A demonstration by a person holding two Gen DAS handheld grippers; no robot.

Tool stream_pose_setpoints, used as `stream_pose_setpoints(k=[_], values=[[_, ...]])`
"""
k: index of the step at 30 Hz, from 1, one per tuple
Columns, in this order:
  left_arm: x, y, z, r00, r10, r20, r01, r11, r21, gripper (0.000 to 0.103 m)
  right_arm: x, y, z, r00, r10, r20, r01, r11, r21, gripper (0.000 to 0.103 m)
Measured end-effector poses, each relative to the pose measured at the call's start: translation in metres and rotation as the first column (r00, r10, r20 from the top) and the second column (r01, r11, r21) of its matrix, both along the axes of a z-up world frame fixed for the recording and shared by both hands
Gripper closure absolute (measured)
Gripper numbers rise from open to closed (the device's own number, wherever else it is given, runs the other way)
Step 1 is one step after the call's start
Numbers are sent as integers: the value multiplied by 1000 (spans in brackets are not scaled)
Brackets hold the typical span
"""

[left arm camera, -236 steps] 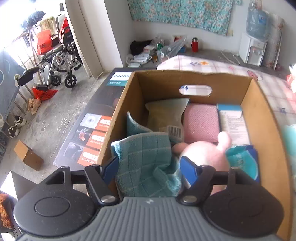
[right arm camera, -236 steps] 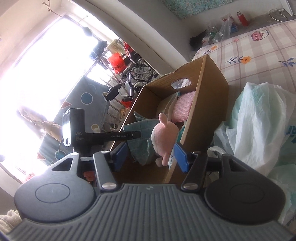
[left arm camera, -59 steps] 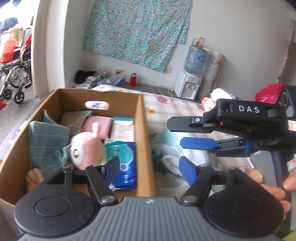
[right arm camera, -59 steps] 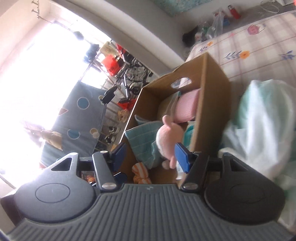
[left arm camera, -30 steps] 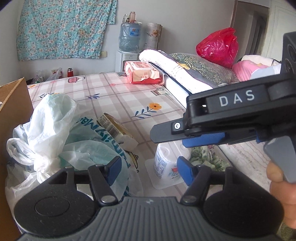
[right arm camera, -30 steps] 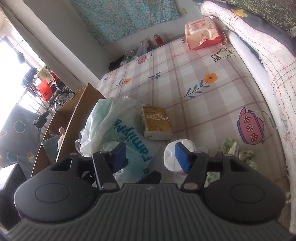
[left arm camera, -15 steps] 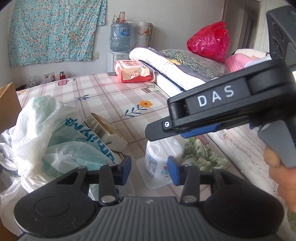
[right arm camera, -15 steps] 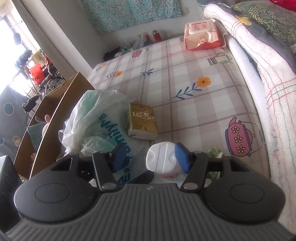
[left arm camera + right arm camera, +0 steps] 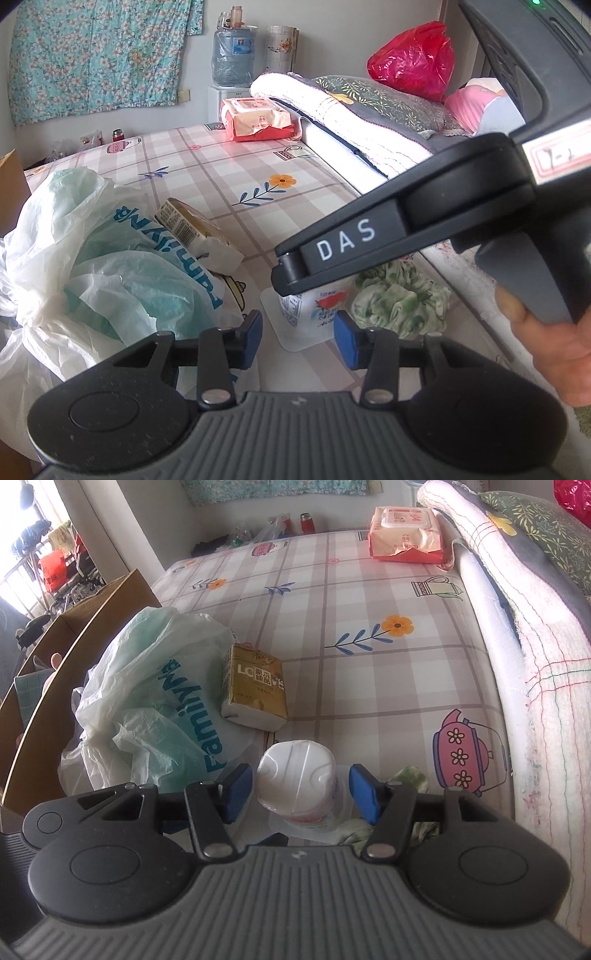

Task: Organize soft objects
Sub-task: 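Close the right tool on the white yogurt cup, then lift the yogurt cup with the right tool above the bed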

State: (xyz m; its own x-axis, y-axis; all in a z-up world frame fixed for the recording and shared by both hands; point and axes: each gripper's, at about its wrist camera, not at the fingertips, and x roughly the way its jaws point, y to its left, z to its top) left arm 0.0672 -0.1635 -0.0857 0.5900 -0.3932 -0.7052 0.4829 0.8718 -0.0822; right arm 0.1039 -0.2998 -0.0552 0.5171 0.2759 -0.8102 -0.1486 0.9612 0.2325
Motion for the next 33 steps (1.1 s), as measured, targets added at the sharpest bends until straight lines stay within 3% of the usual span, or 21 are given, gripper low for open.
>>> stream_pose_setpoints(k=[12, 17, 20, 25, 29, 33], values=[[-3, 2, -3, 1000, -6, -9, 6, 1000, 3, 59, 8, 3, -11, 1000, 15, -19, -16, 1000, -2, 52], [-5, 3, -1, 1000, -8, -6, 8, 1000, 0, 59, 13, -7, -12, 999, -5, -45, 8, 998, 65, 53], [-7, 5, -1, 1000, -7, -5, 7, 1000, -1, 59, 19, -18, -13, 996, -19, -86, 33, 987, 159, 53], [-5, 6, 1, 1000, -4, -4, 4, 1000, -2, 59, 33, -39, -20, 985, -44, -168, 100, 935, 340, 53], [-4, 5, 4, 1000, -9, 4, 9, 1000, 0, 59, 43, -67, -32, 965, -81, -248, 195, 857, 477, 52], [-3, 4, 7, 1000, -11, 11, 11, 1000, -1, 59, 50, -88, -38, 951, -127, -282, 262, 816, 515, 51]])
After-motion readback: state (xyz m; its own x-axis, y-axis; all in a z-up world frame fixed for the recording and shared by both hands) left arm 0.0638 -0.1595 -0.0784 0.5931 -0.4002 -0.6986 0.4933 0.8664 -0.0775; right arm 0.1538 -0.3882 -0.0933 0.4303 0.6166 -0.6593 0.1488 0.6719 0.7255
